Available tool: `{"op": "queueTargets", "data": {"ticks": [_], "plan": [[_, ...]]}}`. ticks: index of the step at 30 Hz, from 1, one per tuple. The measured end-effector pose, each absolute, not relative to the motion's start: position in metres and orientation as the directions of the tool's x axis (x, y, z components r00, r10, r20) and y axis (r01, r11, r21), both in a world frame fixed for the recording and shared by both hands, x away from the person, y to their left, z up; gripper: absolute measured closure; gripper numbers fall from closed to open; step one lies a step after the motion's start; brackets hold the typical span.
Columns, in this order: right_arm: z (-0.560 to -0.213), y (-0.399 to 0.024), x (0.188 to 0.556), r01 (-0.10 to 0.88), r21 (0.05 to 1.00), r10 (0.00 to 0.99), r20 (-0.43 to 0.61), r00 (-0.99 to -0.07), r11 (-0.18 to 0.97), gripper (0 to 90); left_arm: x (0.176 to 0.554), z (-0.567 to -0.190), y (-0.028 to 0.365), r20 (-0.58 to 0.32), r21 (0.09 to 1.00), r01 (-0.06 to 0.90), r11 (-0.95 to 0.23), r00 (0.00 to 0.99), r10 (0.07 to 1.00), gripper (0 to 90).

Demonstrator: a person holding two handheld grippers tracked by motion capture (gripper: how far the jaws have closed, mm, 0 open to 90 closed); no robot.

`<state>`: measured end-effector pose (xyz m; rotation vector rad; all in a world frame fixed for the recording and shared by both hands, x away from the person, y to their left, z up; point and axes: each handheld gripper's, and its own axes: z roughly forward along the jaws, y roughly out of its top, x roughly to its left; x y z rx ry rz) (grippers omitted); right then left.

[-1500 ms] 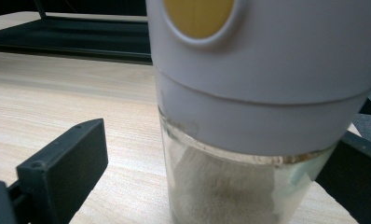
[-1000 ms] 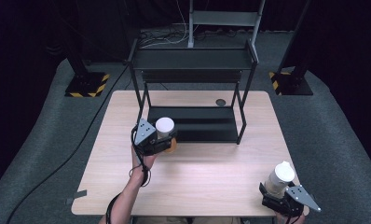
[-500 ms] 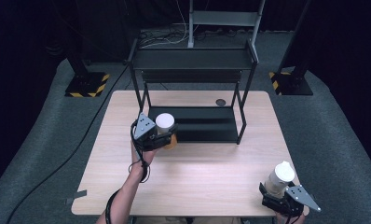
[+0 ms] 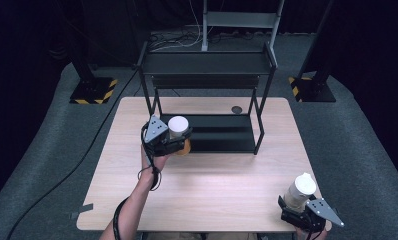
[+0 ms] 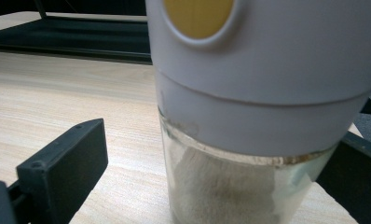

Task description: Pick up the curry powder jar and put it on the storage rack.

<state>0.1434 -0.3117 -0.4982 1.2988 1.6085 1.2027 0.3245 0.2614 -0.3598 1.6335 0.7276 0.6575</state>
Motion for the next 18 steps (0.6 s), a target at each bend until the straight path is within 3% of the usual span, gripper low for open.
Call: {"op": "queueTargets", "data": {"ticks": [18], "plan": [[-0.498, -0.311, 0.143, 0.291, 0.955, 0.975, 0.014, -0.22, 0.052, 0.0, 0.339, -0.347, 0.259, 0.029, 0.984, 0.114, -0.139, 0.662, 0.749, 33.8]]}}
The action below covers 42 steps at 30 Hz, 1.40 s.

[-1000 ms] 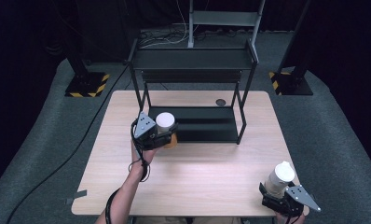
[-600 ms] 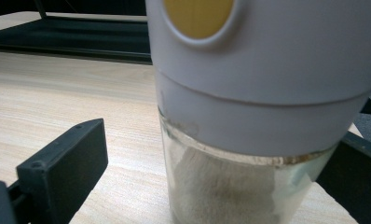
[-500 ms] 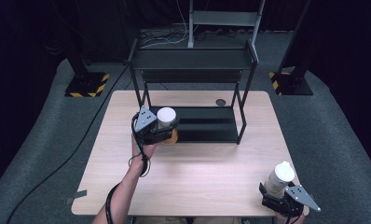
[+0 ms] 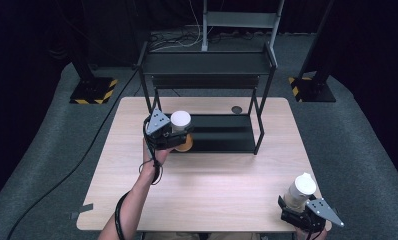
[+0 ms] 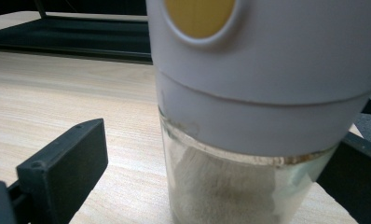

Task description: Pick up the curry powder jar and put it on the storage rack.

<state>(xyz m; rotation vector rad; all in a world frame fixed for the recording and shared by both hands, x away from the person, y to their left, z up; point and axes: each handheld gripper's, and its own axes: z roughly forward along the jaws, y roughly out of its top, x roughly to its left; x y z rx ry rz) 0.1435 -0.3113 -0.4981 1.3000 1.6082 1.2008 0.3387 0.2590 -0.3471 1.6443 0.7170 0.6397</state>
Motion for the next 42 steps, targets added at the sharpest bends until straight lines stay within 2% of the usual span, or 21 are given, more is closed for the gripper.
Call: {"op": "queueTargets", "data": {"ticks": [42], "plan": [[-0.498, -0.311, 0.144, 0.291, 0.955, 0.975, 0.015, -0.22, 0.051, 0.0, 0.356, -0.315, 0.255, 0.051, 0.984, 0.093, -0.15, 0.667, 0.743, 33.8]]}}
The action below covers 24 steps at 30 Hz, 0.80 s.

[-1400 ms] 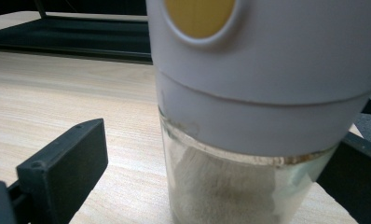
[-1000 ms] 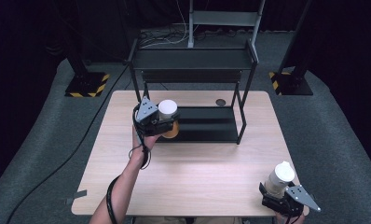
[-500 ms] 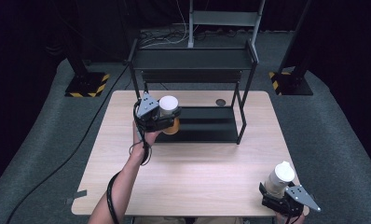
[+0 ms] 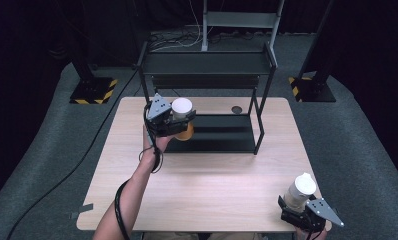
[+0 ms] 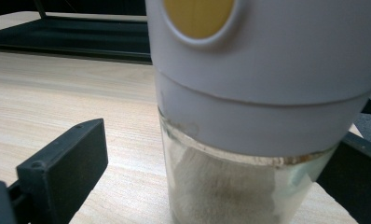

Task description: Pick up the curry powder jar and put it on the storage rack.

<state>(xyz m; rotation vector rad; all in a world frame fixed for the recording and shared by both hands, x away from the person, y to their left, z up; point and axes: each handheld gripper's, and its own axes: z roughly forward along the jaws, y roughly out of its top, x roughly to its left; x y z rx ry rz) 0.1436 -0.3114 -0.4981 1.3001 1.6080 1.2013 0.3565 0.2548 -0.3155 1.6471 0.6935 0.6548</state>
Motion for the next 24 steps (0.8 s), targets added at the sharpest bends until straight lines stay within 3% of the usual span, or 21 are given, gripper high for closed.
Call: {"op": "queueTargets", "data": {"ticks": [24], "plan": [[-0.498, -0.311, 0.143, 0.29, 0.956, 0.976, 0.016, -0.218, 0.049, 0.0, 0.367, -0.291, 0.256, 0.045, 0.987, 0.086, -0.138, 0.67, 0.741, 33.8]]}}
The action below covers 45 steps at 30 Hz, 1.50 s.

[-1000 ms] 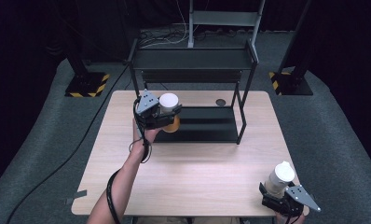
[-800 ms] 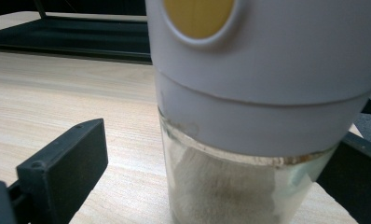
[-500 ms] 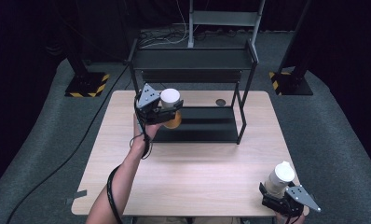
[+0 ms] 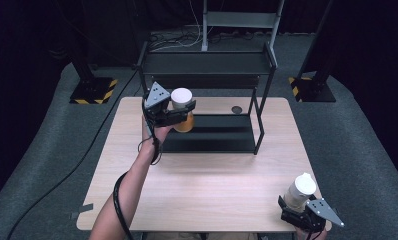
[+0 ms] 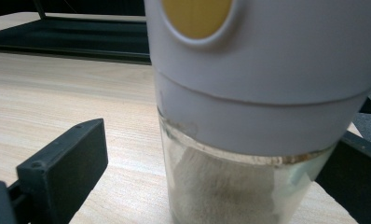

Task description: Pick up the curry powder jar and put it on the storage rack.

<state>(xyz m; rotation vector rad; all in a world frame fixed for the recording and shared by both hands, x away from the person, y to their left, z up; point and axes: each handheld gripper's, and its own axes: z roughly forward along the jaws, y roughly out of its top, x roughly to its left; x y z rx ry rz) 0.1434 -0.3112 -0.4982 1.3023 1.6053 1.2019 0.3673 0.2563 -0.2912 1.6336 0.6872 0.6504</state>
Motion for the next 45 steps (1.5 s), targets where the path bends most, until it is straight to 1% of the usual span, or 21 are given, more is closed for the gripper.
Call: {"op": "queueTargets", "data": {"ticks": [45], "plan": [[-0.498, -0.312, 0.144, 0.291, 0.956, 0.976, 0.017, -0.218, 0.048, 0.0, 0.373, -0.252, 0.253, 0.079, 0.989, 0.044, -0.143, 0.657, 0.75, 33.8]]}}
